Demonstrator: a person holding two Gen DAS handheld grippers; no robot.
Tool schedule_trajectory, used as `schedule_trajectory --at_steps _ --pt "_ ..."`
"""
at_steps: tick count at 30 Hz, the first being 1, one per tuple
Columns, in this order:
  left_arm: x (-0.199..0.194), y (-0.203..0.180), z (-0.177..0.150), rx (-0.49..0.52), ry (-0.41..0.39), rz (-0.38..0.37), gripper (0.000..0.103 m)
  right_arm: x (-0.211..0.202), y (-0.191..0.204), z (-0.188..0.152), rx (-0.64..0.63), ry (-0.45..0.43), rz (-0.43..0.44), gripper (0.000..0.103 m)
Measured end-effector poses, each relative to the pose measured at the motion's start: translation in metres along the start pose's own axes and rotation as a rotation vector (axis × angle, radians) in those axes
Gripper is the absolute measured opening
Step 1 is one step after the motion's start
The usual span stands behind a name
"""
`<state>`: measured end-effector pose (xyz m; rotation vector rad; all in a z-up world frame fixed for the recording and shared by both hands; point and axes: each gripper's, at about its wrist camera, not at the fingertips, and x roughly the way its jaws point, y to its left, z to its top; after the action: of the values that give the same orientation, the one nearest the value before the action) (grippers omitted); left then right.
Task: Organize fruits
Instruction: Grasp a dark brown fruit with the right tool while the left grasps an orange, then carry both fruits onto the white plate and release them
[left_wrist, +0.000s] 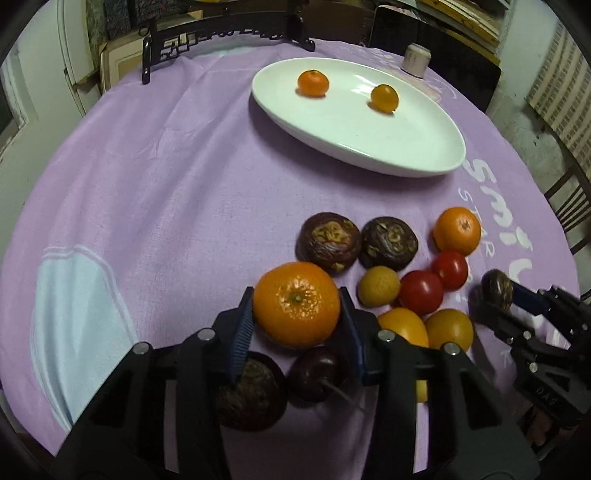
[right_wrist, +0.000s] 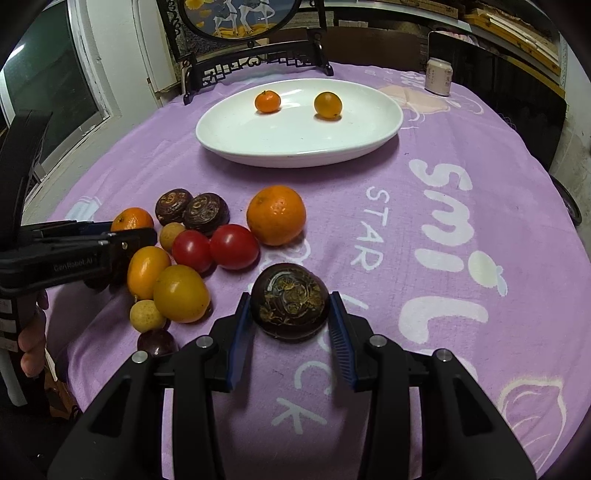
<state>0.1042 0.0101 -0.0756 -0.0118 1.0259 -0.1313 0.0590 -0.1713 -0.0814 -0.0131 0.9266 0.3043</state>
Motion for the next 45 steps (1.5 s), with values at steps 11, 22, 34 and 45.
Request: schedule_trajectory --at_steps 11,22,34,45 --pt "-0.042 0.003 -0.005 -0.016 -0.061 -0.081 0.044 -0.012 0.001 0.005 0.008 -0.038 0.007 0.042" --pt "-0.049 0.004 0.023 0.017 -0.092 -0.092 0.044 -0.016 0.001 0.024 0.000 -0.048 0.019 0.042" --pt "0.016 -0.011 0.175 0.004 -0.070 -0.055 0.045 0.034 -0.034 0.170 -0.001 -0.087 -0.072 0.042" --pt "0.073 -0.022 0.213 -0.013 -0.021 -0.108 0.045 0.093 -0.066 0.187 0.049 -0.009 -0.102 0.042"
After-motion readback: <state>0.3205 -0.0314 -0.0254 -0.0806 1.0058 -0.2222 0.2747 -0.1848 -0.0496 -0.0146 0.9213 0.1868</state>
